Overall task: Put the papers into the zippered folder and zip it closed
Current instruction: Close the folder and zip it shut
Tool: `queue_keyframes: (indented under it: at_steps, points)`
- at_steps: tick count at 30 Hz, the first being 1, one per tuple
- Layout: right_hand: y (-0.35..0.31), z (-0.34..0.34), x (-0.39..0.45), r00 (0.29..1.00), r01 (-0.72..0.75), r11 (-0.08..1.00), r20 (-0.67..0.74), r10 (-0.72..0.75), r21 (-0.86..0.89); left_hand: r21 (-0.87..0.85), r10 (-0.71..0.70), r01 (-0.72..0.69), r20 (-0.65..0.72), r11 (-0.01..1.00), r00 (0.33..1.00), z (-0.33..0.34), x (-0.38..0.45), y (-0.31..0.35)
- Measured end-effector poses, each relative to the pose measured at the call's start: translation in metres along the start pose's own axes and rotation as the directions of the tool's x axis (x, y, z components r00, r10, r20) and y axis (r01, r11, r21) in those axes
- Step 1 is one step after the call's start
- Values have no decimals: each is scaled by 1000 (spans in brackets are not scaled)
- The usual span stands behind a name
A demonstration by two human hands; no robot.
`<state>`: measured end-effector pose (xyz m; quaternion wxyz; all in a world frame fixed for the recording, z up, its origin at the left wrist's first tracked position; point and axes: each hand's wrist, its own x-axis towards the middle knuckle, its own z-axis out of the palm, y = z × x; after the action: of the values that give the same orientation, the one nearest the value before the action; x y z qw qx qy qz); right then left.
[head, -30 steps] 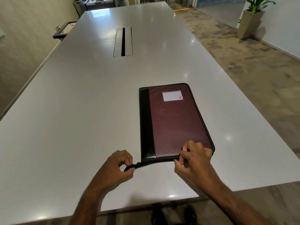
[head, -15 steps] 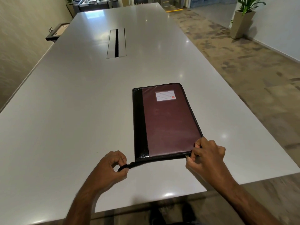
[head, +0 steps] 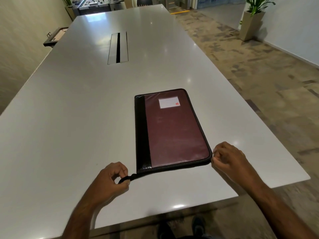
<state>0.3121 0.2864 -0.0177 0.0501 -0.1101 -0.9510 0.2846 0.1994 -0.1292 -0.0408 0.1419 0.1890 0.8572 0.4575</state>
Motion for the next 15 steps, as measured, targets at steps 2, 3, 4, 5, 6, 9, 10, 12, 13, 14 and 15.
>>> queue_keyframes:
  at_steps: [2, 3, 4, 5, 6, 9, 10, 12, 13, 14, 15]
  points:
    - [3, -3, 3, 1000, 17, 1000, 23, -18, 19, 10, -1, 1, 16, 1000, 1000, -3, 1, 3]
    - [5, -5, 4, 999, 25, 999, 38, -26, 27, 24, 4, -5, 33, 1000, 999, -5, 2, 4]
    - [6, -6, 5, 998, 30, 999, 52, -32, 37, 55, 14, -17, 53, 998, 999, -8, 3, 7]
    - [7, -8, 5, 998, 31, 998, 59, -34, 49, 108, 32, -39, 64, 993, 997, -9, 5, 9]
    - [8, -9, 6, 997, 33, 998, 62, -36, 58, 169, 57, -67, 60, 983, 997, -8, 7, 12]
    - [10, -11, 6, 996, 47, 996, 68, -51, 71, 300, 213, -196, -26, 933, 977, 9, 17, 36]
    - [11, -11, 6, 996, 54, 996, 70, -59, 71, 329, 286, -260, -31, 908, 958, 22, 22, 47]
    - [14, -10, 6, 995, 67, 996, 71, -72, 66, 361, 390, -370, 17, 856, 921, 53, 31, 71]
    - [15, -9, 6, 995, 72, 995, 69, -76, 63, 372, 421, -408, 49, 834, 906, 70, 37, 81]
    - [16, -8, 6, 994, 79, 995, 66, -83, 62, 387, 440, -433, 75, 814, 895, 87, 41, 91]
    - [17, -8, 7, 994, 88, 994, 62, -92, 63, 401, 449, -445, 92, 800, 889, 103, 46, 99]
